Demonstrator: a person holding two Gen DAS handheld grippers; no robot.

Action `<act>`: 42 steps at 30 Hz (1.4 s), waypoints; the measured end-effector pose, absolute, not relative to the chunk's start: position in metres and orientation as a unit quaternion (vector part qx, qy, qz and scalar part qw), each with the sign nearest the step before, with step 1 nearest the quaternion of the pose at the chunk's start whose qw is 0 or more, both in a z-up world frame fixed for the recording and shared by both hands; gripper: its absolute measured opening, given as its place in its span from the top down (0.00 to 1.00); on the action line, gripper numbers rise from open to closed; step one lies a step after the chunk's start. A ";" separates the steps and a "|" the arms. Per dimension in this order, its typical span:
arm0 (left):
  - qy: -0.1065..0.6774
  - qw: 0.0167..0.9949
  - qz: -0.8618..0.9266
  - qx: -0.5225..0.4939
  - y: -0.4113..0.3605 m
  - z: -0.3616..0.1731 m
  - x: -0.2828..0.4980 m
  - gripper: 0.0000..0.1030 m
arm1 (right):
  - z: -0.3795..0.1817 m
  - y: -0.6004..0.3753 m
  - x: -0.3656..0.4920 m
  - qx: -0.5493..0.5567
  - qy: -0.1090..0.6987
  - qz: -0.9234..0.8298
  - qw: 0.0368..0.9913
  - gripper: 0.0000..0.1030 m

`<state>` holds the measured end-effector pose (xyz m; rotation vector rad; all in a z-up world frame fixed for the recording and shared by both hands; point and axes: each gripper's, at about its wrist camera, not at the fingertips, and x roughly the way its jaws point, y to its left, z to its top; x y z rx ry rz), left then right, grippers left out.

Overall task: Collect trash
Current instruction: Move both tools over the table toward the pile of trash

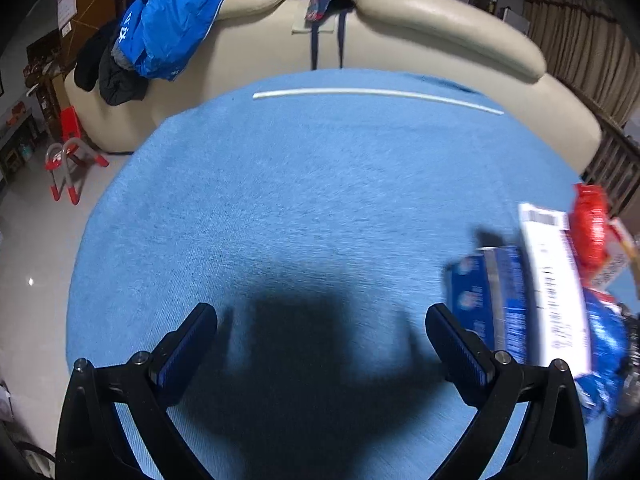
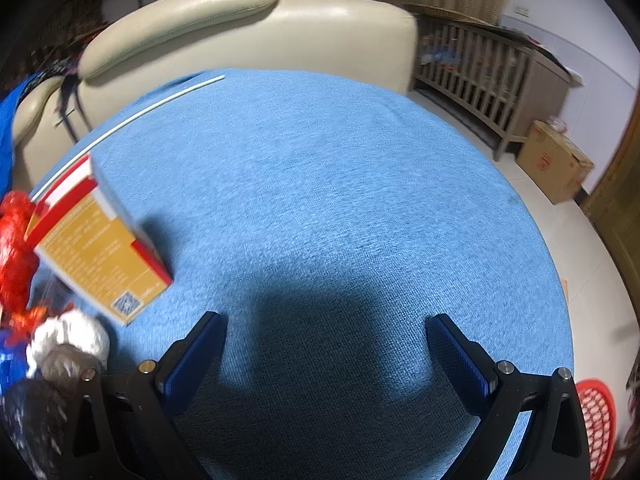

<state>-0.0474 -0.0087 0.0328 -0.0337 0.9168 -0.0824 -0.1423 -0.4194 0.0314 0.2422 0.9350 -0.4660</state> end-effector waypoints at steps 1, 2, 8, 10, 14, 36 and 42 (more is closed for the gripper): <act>0.435 0.899 -0.043 -0.015 -0.012 0.040 -0.054 0.00 | 0.032 -0.422 -0.144 0.116 0.452 -0.226 0.855 0.00; 0.429 0.902 -0.049 -0.016 -0.015 0.045 -0.063 0.00 | 0.035 -0.427 -0.150 0.118 0.453 -0.238 0.851 0.00; 0.404 0.911 -0.085 -0.011 -0.037 0.075 -0.096 0.00 | 0.076 -0.434 -0.204 0.110 0.400 -0.268 0.870 0.00; 0.396 0.913 -0.095 -0.008 -0.045 0.083 -0.108 0.00 | 0.091 -0.429 -0.227 0.107 0.384 -0.264 0.878 0.00; 0.383 0.916 -0.115 -0.004 -0.061 0.097 -0.132 0.00 | 0.114 -0.410 -0.262 0.114 0.363 -0.234 0.895 0.00; 0.360 0.918 -0.167 0.000 -0.081 0.121 -0.179 0.00 | 0.122 -0.322 -0.312 0.125 0.339 -0.129 0.924 0.00; 0.362 0.917 -0.170 0.003 -0.085 0.119 -0.182 0.00 | 0.126 -0.320 -0.313 0.119 0.335 -0.129 0.926 0.00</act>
